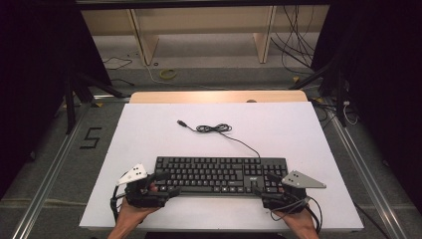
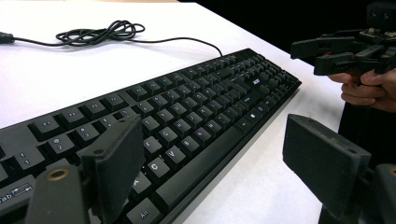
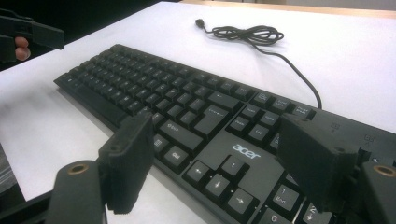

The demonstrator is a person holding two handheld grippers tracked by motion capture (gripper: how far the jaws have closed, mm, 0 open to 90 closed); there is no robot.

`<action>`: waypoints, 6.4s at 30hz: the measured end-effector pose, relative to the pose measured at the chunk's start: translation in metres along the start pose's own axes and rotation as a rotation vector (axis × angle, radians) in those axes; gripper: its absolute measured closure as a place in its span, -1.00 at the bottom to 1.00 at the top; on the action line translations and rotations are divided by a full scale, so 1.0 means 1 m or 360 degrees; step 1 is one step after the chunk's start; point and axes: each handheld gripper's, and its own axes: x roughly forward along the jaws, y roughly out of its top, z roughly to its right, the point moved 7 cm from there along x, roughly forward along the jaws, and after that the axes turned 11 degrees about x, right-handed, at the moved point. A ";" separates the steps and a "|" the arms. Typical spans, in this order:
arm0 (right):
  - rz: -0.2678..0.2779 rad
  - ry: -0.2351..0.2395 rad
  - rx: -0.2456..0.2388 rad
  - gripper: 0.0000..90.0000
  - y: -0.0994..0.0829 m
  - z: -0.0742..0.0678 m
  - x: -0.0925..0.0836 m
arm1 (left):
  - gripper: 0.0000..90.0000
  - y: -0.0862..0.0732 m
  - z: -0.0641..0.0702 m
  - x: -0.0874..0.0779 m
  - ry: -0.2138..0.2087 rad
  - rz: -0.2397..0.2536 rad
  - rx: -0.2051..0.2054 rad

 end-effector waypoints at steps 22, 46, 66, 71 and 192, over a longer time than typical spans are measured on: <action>-0.0004 0.0014 0.0002 -0.36 0.002 -0.003 0.002 | -0.54 0.000 0.000 0.000 -0.0004 -0.0003 0.0001; -0.0061 0.0061 -0.0001 -0.31 0.012 -0.019 0.019 | -0.53 0.000 -0.005 -0.001 0.0022 -0.0017 -0.0032; -0.0213 0.0181 -0.0085 -0.16 0.035 -0.056 0.069 | -0.49 -0.001 -0.017 -0.007 0.0112 -0.0074 -0.0079; -0.0270 0.0191 -0.0097 -0.07 0.039 -0.065 0.083 | -0.43 -0.003 -0.020 -0.008 0.0184 -0.0136 -0.0052; -0.0485 0.0289 -0.0068 0.30 0.043 -0.100 0.165 | 0.21 -0.015 -0.048 -0.007 0.0264 -0.0311 -0.0182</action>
